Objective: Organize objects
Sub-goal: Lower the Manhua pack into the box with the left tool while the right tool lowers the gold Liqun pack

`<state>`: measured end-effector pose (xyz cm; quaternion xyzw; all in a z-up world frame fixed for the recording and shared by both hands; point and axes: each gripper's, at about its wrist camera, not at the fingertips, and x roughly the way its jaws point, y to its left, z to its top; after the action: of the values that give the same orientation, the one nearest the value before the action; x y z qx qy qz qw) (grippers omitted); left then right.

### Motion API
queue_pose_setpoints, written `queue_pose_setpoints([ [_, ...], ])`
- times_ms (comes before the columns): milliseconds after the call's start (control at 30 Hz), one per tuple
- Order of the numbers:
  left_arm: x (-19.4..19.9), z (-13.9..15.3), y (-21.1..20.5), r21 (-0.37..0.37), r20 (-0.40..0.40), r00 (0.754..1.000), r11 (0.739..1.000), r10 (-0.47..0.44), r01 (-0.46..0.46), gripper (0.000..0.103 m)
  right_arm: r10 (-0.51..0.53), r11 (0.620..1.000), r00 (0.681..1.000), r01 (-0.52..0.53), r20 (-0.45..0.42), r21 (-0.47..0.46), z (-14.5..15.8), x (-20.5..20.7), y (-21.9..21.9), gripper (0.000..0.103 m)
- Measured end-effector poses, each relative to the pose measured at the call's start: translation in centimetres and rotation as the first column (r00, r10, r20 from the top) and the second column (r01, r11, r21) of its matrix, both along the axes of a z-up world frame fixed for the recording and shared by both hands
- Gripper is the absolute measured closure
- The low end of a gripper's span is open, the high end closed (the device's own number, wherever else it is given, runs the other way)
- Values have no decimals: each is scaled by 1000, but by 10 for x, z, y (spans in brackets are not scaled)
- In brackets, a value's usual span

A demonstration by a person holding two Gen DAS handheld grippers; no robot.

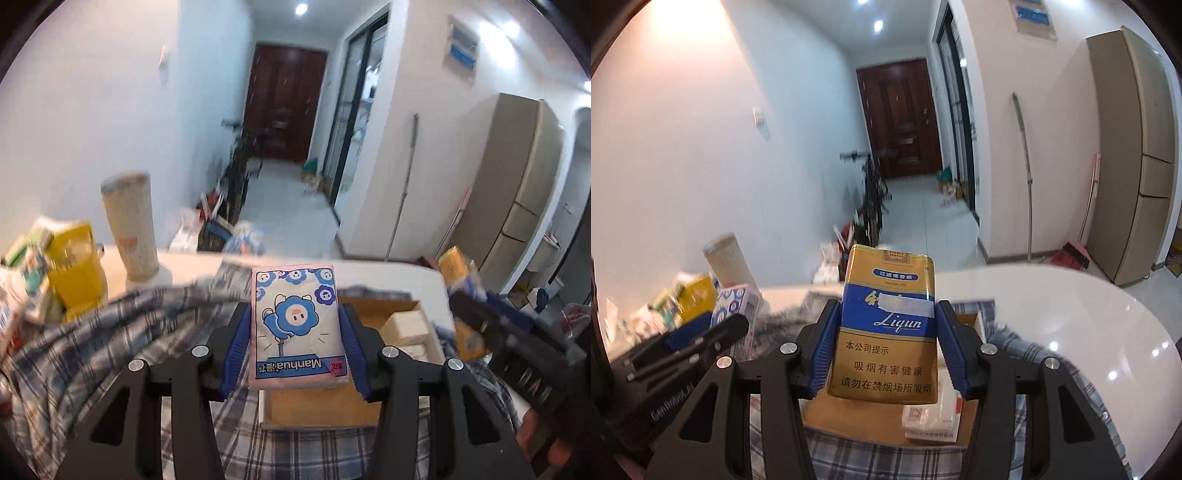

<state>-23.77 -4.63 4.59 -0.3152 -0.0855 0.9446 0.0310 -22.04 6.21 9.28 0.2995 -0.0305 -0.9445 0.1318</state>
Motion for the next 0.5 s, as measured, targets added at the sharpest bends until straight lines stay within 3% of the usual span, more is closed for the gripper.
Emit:
queue_pose_setpoints([
  [100, -11, -18, -6, 19, 48, 999, 1000, 13, -13, 52, 49, 998, 993, -52, 110, 21, -32, -18, -9, 52],
  [233, -18, -29, -8, 27, 83, 996, 999, 19, -21, 53, 92, 996, 970, -88, 224, -26, -63, -37, -12, 52],
  [500, -21, -37, -8, 18, 116, 993, 999, 24, -26, 53, 177, 982, 929, -147, 325, -116, -94, -45, -12, 52],
])
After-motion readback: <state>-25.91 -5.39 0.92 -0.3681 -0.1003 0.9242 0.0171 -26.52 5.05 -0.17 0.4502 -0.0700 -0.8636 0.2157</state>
